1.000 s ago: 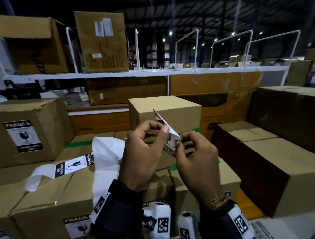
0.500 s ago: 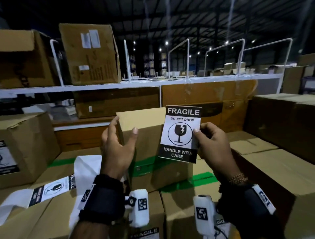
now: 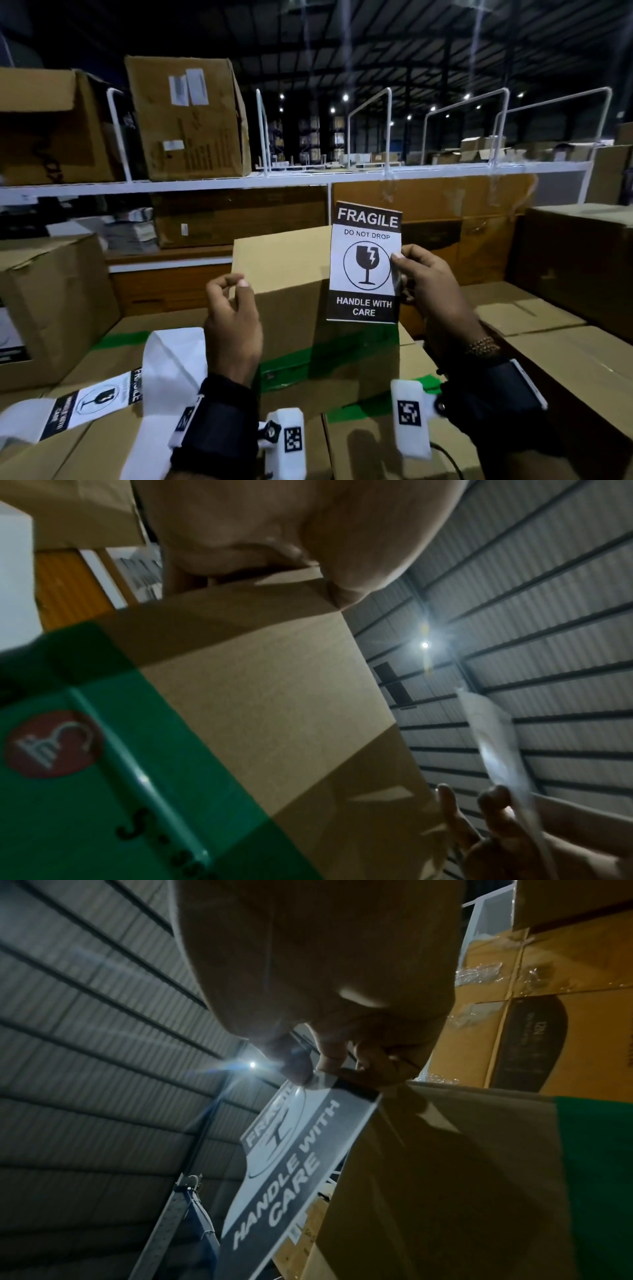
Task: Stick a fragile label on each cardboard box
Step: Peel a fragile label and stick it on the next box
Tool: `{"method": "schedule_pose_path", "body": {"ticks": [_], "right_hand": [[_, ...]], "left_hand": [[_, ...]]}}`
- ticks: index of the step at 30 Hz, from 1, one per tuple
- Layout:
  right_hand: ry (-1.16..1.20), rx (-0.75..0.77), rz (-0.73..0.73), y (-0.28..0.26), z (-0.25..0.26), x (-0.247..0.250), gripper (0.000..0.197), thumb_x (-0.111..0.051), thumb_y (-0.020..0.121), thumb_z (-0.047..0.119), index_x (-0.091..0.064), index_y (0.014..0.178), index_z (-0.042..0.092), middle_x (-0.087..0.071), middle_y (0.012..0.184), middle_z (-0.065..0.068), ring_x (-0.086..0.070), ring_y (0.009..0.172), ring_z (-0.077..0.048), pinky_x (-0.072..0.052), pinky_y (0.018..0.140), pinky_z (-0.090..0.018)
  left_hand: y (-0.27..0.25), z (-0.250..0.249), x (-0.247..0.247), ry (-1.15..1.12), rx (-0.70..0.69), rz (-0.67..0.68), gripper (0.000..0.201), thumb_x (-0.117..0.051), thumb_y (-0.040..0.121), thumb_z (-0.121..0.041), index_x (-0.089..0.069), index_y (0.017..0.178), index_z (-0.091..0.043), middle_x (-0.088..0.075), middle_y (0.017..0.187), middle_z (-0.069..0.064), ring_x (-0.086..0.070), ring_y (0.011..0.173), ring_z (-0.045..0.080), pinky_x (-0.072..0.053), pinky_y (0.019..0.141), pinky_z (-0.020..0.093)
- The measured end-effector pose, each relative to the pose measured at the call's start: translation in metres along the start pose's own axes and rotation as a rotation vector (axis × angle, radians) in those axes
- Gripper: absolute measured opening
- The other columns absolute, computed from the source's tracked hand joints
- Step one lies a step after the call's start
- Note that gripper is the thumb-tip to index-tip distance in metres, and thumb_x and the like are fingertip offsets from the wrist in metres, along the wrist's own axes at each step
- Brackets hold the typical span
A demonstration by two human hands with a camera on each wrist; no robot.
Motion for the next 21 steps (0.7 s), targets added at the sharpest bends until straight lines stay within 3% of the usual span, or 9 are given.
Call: {"method": "schedule_pose_path", "body": {"ticks": [3, 8, 10, 15, 18, 21], "right_hand": [[0.052, 0.015, -0.010, 0.004, 0.001, 0.003, 0.022, -0.049, 0.109, 0.018, -0.064, 0.109, 0.002, -0.079, 0.097, -0.003, -0.077, 0.081, -0.014, -0.056, 0.056, -0.019], [0.068, -0.025, -0.012, 0.010, -0.006, 0.011, 0.020, -0.048, 0.109, 0.018, -0.062, 0.111, 0.003, -0.079, 0.096, -0.003, -0.078, 0.084, -0.017, -0.059, 0.058, -0.025], [0.057, -0.036, -0.004, 0.012, -0.008, 0.016, 0.019, -0.048, 0.109, 0.019, -0.063, 0.109, 0.006, -0.079, 0.096, -0.003, -0.078, 0.085, -0.018, -0.059, 0.057, -0.025], [0.062, -0.040, -0.016, 0.013, -0.011, 0.031, 0.019, -0.049, 0.108, 0.019, -0.062, 0.101, 0.008, -0.079, 0.094, -0.003, -0.077, 0.082, -0.016, -0.058, 0.057, -0.024], [0.076, -0.053, -0.013, 0.011, -0.015, 0.037, 0.019, -0.049, 0.108, 0.019, -0.063, 0.101, 0.009, -0.079, 0.098, -0.005, -0.078, 0.086, -0.019, -0.059, 0.059, -0.027], [0.121, -0.066, -0.003, 0.007, -0.016, 0.040, 0.018, -0.050, 0.108, 0.017, -0.062, 0.099, 0.008, -0.079, 0.096, -0.006, -0.078, 0.085, -0.020, -0.059, 0.058, -0.027]], "left_hand": [[-0.004, 0.004, 0.003, -0.010, 0.013, -0.039, 0.008, -0.042, 0.108, -0.040, -0.047, 0.115, -0.039, -0.062, 0.100, -0.008, -0.063, 0.088, 0.018, -0.059, 0.082, 0.056], [-0.021, -0.003, -0.002, -0.038, -0.040, -0.063, 0.012, -0.040, 0.109, -0.036, -0.048, 0.118, -0.036, -0.061, 0.095, -0.007, -0.063, 0.083, 0.017, -0.057, 0.078, 0.058], [-0.027, -0.006, -0.006, -0.041, -0.066, -0.081, 0.013, -0.041, 0.110, -0.033, -0.047, 0.121, -0.032, -0.059, 0.091, -0.010, -0.061, 0.078, 0.012, -0.058, 0.075, 0.055], [-0.033, -0.007, -0.012, -0.045, -0.053, -0.065, 0.036, -0.042, 0.109, -0.036, -0.040, 0.143, -0.027, -0.060, 0.120, -0.002, -0.062, 0.099, 0.008, -0.054, 0.074, 0.030], [-0.038, -0.011, -0.015, -0.033, -0.050, -0.038, 0.043, -0.040, 0.109, -0.036, -0.041, 0.151, -0.026, -0.061, 0.124, -0.002, -0.062, 0.106, 0.013, -0.055, 0.084, 0.032], [-0.044, -0.012, -0.015, -0.037, -0.028, -0.022, 0.048, -0.040, 0.109, -0.043, -0.039, 0.155, -0.031, -0.061, 0.133, -0.001, -0.061, 0.119, 0.020, -0.055, 0.100, 0.047]]}}
Point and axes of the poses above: each hand's wrist, its own y-axis towards the middle knuckle, its own x-axis out of the back of the hand, z = x × y, the point moved 4 cm from there along y, towards the middle knuckle
